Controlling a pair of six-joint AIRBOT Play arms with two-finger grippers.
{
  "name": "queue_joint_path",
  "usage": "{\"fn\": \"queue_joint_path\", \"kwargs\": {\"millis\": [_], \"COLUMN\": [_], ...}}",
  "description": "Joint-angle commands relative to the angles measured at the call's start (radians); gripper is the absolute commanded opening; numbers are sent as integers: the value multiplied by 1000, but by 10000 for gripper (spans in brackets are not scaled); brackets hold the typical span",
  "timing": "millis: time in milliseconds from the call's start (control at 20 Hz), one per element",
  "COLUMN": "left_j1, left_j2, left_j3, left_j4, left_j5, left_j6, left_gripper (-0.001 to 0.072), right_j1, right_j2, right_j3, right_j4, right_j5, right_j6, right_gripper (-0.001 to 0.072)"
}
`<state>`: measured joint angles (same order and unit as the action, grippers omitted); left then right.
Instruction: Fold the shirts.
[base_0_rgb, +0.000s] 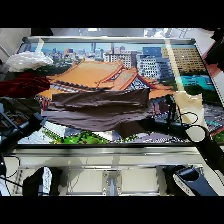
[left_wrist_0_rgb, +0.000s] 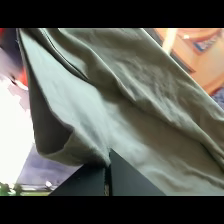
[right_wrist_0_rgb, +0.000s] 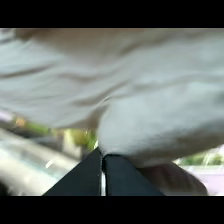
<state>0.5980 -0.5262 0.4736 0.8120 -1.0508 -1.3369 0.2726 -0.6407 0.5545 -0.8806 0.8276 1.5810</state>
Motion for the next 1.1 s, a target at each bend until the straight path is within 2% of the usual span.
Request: {"fn": "queue_joint_path", "kwargs": {"millis": [0, 150, 250, 350, 500, 750, 1050], "left_j1": [0, -72, -170, -267, -355, -399, -426], "left_j2": [-117, -321, -455, -580, -744, -933, -987], "left_j3": [145, 274, 361, 448, 563, 667, 679], "left_j4": [162, 154, 188, 266, 417, 637, 639], "left_j5": [-13, -8, 36, 110, 205, 249, 348], "left_j6": [-22, 44, 47, 41, -55, -169, -167], "left_gripper": [10, 10, 11, 10, 10, 11, 16], "right_j1": [-18, -80, -79, -79, -79, -80, -79], "right_j2": [-71, -264, -404, -539, -713, -900, -956], "right_j3": [129, 276, 376, 466, 556, 588, 592], "right_j4": [-195, -241, -242, -257, -273, -276, -275], "right_j5": [-78, -86, -106, -142, -167, -264, -349], "right_j6": [26, -7, -74, -80, -80, -78, -78], "right_gripper": [20, 21, 20, 20, 21, 20, 21]}}
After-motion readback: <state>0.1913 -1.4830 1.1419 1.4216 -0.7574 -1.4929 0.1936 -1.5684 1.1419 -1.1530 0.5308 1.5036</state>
